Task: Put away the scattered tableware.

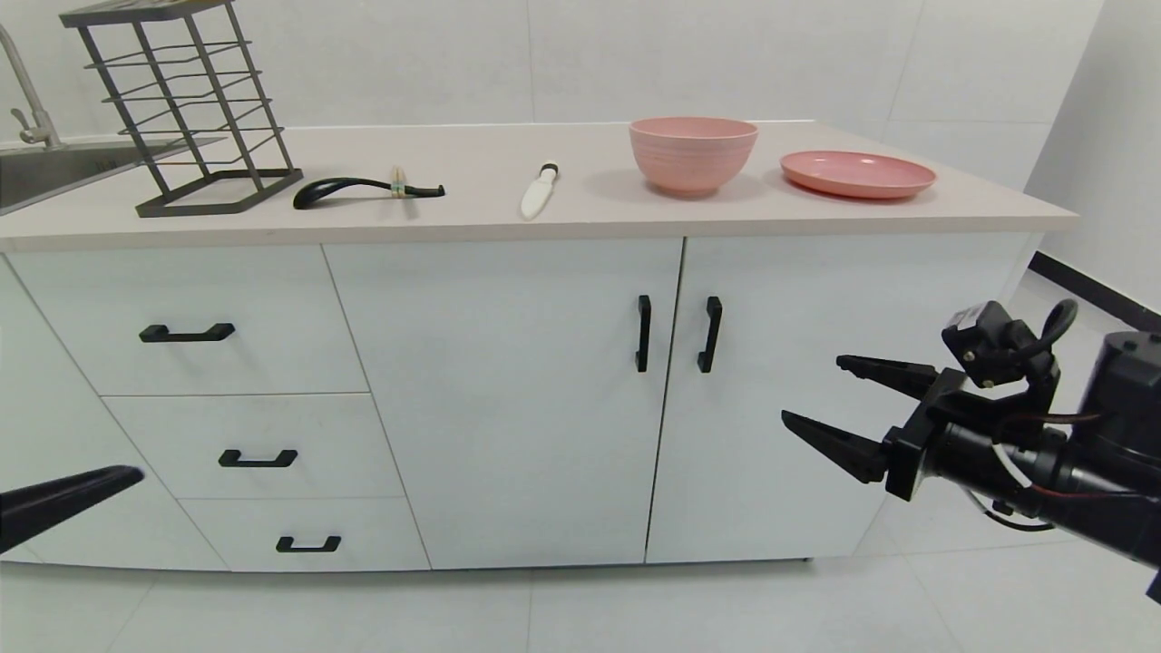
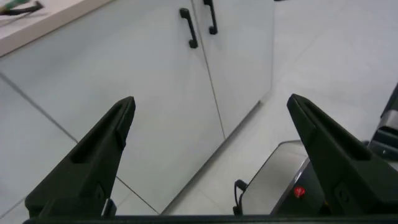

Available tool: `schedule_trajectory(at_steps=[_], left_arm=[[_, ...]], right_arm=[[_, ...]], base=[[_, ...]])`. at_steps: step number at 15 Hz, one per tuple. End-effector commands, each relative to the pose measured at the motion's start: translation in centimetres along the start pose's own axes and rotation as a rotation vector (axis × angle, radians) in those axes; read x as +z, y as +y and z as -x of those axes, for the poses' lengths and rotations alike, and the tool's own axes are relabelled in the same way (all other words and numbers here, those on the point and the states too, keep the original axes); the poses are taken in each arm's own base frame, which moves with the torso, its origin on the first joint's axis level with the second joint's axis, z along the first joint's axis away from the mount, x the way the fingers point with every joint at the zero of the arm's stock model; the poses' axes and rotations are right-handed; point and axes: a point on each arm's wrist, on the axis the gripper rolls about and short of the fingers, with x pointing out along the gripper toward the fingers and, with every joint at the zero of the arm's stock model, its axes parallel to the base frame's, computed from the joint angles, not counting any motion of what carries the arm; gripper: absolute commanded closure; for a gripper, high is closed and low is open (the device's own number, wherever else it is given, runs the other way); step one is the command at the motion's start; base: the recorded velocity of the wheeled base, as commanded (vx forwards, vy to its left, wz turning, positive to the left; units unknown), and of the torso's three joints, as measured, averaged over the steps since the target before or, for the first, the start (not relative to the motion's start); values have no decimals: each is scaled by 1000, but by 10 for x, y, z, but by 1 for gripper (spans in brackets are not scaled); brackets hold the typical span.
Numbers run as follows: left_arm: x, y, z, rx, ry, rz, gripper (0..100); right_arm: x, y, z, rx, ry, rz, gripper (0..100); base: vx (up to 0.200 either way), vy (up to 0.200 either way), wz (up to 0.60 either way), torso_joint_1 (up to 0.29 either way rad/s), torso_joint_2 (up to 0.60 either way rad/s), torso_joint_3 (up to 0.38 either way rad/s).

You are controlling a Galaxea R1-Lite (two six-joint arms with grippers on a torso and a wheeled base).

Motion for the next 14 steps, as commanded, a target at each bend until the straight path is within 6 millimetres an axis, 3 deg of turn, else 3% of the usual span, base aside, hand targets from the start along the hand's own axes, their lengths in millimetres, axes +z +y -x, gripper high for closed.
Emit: schedule_trajectory(at_steps=[1,4,7,9,11,14], left_arm=[[2,21,-54,-167,101,-28,0],[19,21,-113,-319,73,-66,0],[34,8,-174,-426,44,-90,0],[36,-3,-196,-446,58,-98,0],[35,-13,-231,-467,66,-104,0],[25,-12,-259,-463,56,-102,0]], right_arm=[[1,0,1,16,-7,16,0],[1,0,-1,57,-13,19,0],[-7,-8,-10,111,-54,33,0],[-12,-10,-15,141,-52,31,0],[-17,-13,-25,150,-37,37,0],[-17,-21,-42,154,-48,45,0]], base=[[0,0,0,0,0,0],[0,0,0,0,0,0],[0,0,0,0,0,0],[0,0,0,0,0,0],[0,0,0,0,0,0],[0,0,0,0,0,0]])
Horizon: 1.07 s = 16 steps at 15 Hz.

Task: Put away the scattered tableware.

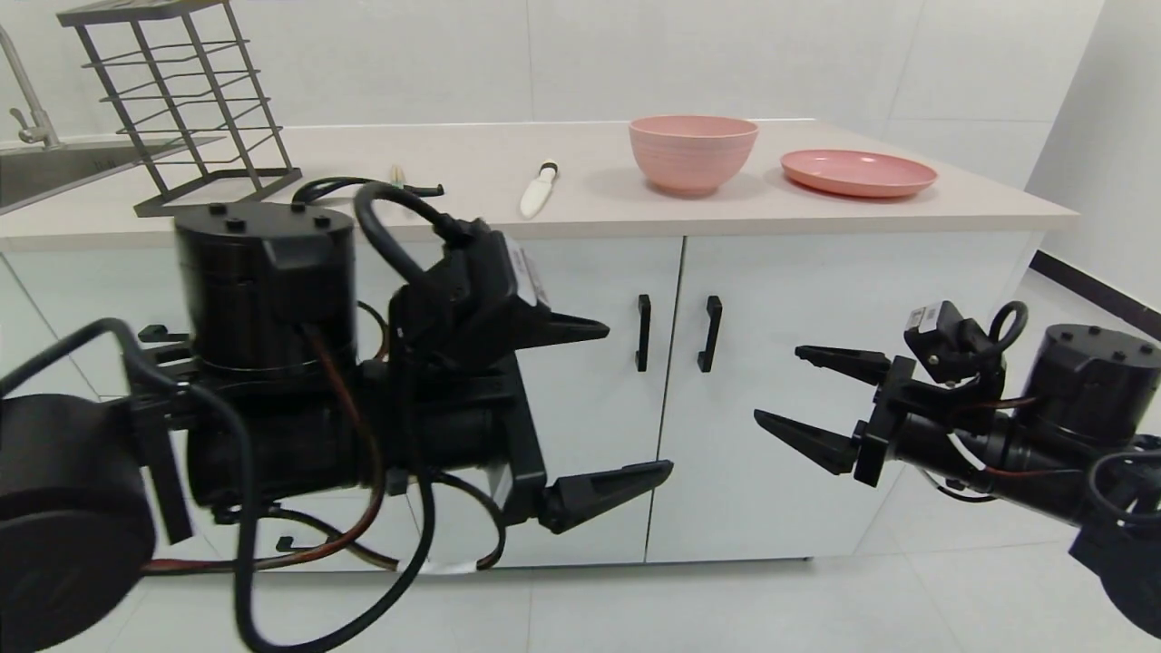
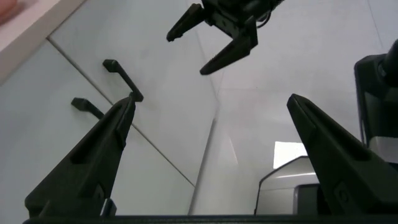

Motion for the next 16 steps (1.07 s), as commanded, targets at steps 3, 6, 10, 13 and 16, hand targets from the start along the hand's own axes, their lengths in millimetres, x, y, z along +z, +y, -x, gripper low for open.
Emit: schedule_trajectory(at_steps=[3,6,10,13,16], left_arm=[[-23,10,-39,-23,44,25,0],[-31,46,-41,-59,-7,38,0],[-45,32,-53,-117,-4,36,0],[-49,20,-56,-133,-18,24,0],[-46,22,-53,-119,-24,20,0]], right_arm=[[-14,-10,-25,49,20,-16,0],[-26,-18,-44,63,19,-17,0],[-28,-31,-64,69,-10,2,0],[-26,-44,-78,57,-42,26,0],[-26,-48,-88,55,-58,38,0]], base=[[0,0,0,0,0,0],[0,0,0,0,0,0],[0,0,0,0,0,0],[0,0,0,0,0,0],[0,0,0,0,0,0]])
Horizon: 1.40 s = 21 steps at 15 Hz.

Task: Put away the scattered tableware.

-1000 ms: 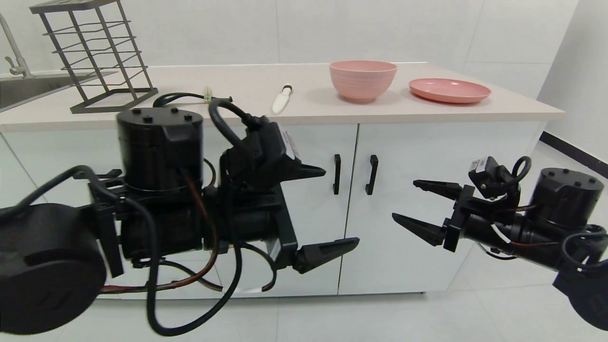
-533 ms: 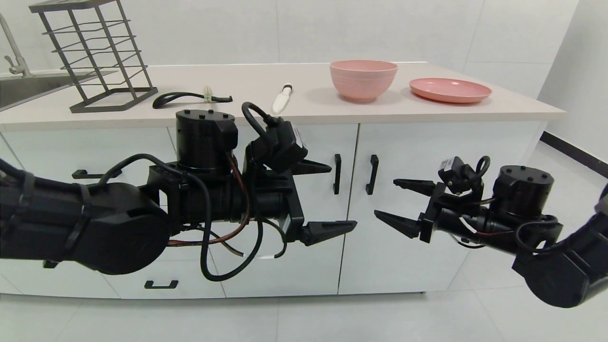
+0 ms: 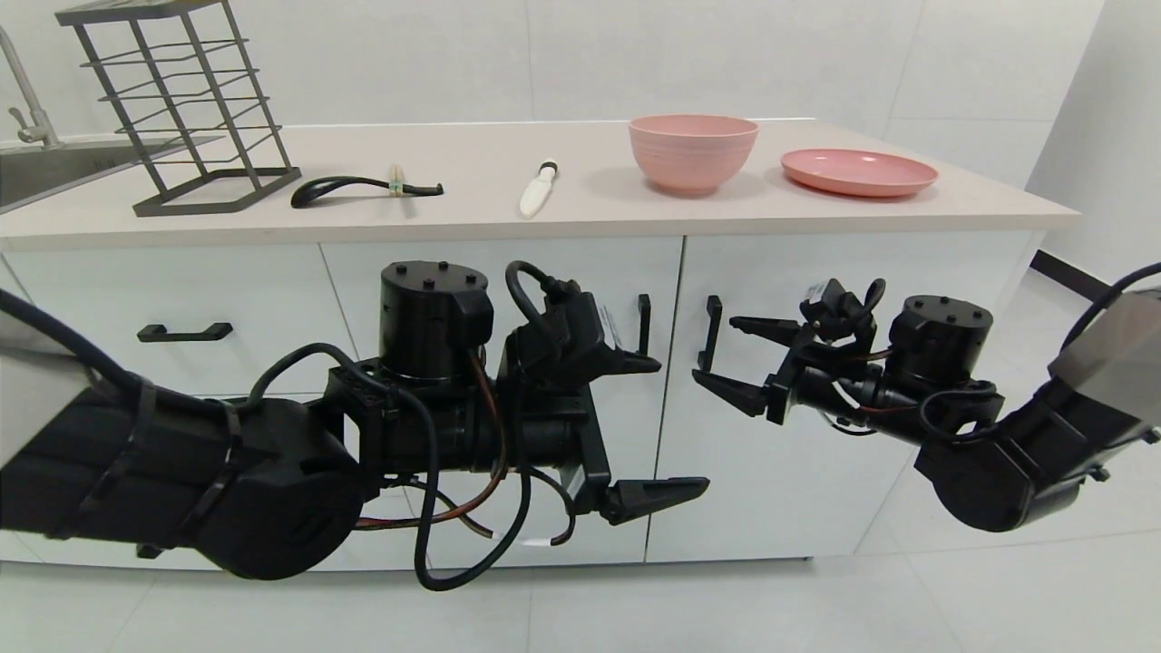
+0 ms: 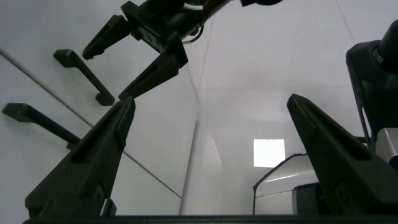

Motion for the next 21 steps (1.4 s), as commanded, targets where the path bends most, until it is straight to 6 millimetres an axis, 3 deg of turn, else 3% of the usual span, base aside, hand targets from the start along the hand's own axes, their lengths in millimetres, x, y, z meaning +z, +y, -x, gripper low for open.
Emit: schedule_trajectory(at_steps=[1,9,15,17,21], left_arm=[[5,0,6,11,-7,-6,0],[5,2,7,19,-7,-1,0],[3,2,6,20,-3,6,0],[2,2,6,20,1,11,0],[-6,10,-3,33,13,26,0]], right_arm=[[-3,-4,-7,1,-4,3,0],[-18,2,-16,31,12,-10,0],[-10,12,-28,76,-17,11,0],[-12,15,-24,122,-21,10,0],[-10,25,16,136,-13,-7,0]], base=[[0,0,0,0,0,0],[0,0,0,0,0,0],[0,0,0,0,0,0],[0,0,0,0,0,0],[0,0,0,0,0,0]])
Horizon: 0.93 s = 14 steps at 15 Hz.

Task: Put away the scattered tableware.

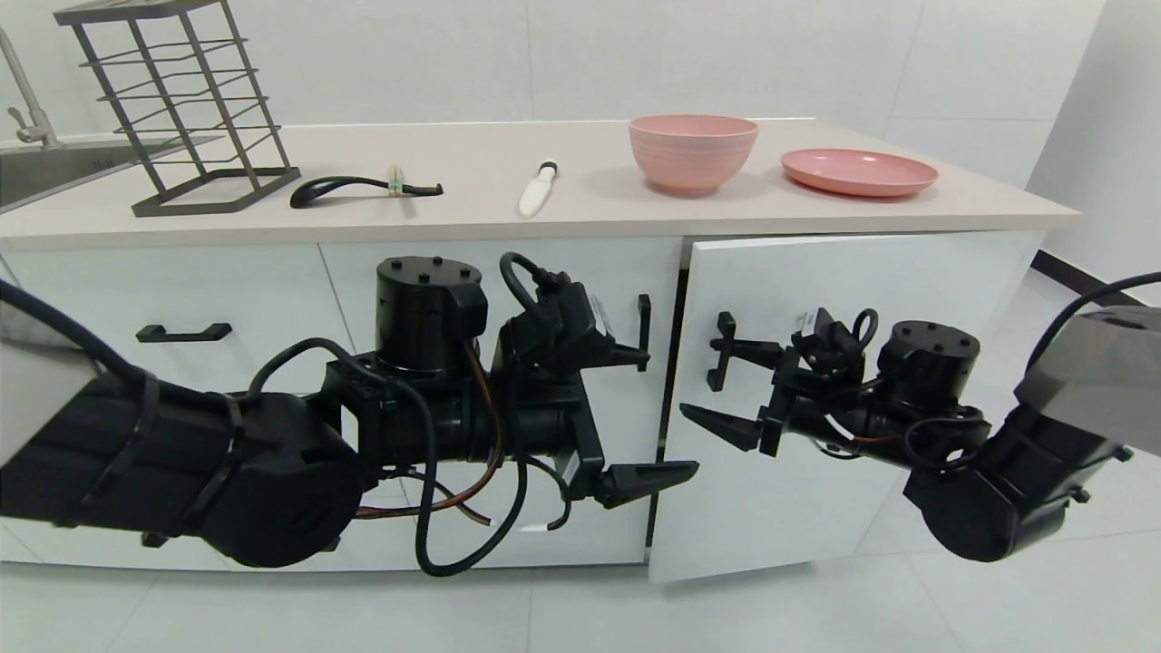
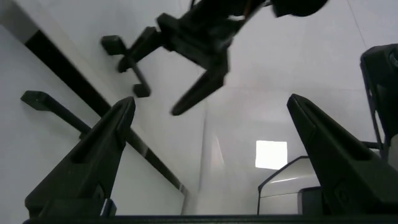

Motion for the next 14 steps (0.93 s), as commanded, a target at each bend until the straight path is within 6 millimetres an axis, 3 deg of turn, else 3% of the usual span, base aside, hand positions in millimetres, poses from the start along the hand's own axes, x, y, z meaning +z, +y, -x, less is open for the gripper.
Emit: schedule_trajectory(at_steps=[1,5,8,11,12,14], left_arm=[[-2,7,-10,22,5,9,0],[7,20,-39,25,-45,-10,0],[13,25,-64,33,-80,-1,0],[18,27,-57,73,-91,16,0],[17,27,-47,82,-81,32,0],[15,24,-39,87,-74,35,0]], right_arm=[[12,11,28,-31,14,-14,0],[17,36,59,-39,50,-41,0],[18,45,66,-25,57,-42,0],[17,27,57,-48,36,-24,0],[17,3,36,-60,-3,20,0],[11,-16,17,-65,-26,41,0]], base=[[0,0,0,0,0,0],[0,0,0,0,0,0],[0,0,0,0,0,0],[0,0,0,0,0,0],[0,0,0,0,0,0],[0,0,0,0,0,0]])
